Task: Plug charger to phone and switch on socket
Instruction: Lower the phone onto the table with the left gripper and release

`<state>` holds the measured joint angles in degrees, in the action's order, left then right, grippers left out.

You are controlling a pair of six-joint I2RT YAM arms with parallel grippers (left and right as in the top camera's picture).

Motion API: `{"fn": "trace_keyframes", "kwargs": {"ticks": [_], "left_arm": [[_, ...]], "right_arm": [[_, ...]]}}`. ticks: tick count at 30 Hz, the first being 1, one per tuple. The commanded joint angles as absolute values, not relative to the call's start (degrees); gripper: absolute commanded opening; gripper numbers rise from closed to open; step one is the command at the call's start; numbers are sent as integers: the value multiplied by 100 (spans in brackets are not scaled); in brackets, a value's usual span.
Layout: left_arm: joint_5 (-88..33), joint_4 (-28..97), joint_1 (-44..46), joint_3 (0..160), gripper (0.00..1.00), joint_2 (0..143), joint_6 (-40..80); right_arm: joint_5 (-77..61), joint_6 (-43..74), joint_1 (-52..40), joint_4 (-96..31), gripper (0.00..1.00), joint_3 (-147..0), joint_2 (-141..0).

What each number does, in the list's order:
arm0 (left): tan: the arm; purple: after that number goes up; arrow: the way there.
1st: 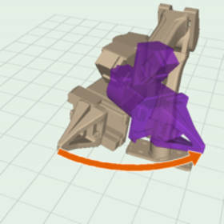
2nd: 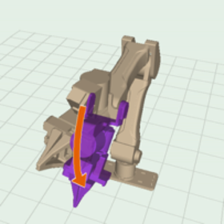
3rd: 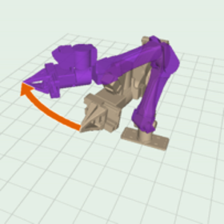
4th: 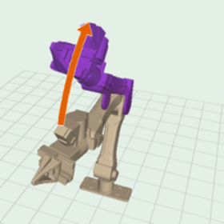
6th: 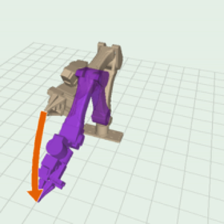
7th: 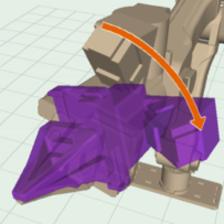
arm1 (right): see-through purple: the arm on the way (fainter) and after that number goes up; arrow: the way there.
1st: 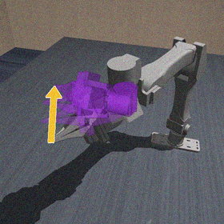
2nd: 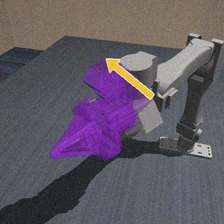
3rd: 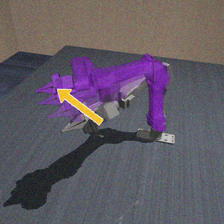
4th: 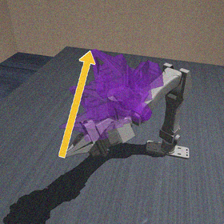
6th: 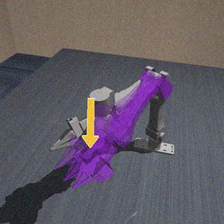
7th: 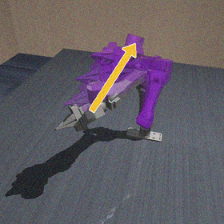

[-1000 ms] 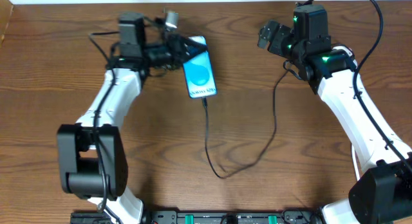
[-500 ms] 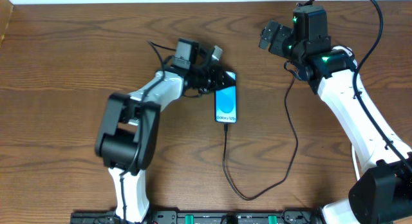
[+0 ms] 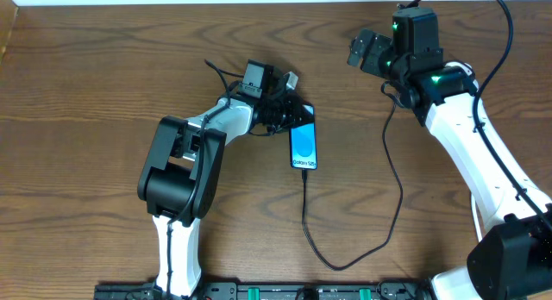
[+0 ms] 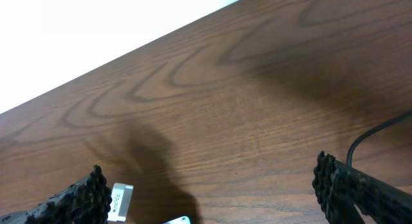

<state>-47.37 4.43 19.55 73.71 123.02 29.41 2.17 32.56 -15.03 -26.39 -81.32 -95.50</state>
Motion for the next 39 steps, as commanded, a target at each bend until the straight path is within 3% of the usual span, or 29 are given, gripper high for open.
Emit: {"fn": "trace_keyframes", "kwargs": {"ticks": [1,12,23,26,39], "left_arm": [[-4340,626,2029,7411,8,12272,3183],[-4086,729,2097,7411,8,12272,3181],[-4086,775,2097,7411,46,12272,3179],[-3870,915,2097,7411,64,12272,3181],[-2488,1772,2097,7411,70,12272,3179]], "right_arm": [[311,3162,-1483,-2661,99,-8173,-9483],[309,3162,-1483,-2663,99,-8173,-9483],[309,3162,-1483,-2663,99,-8173,-9483],[309,3159,-1483,-2665,99,-8173,-9483],[309,3162,-1483,-2668,99,-8173,-9483]]}}
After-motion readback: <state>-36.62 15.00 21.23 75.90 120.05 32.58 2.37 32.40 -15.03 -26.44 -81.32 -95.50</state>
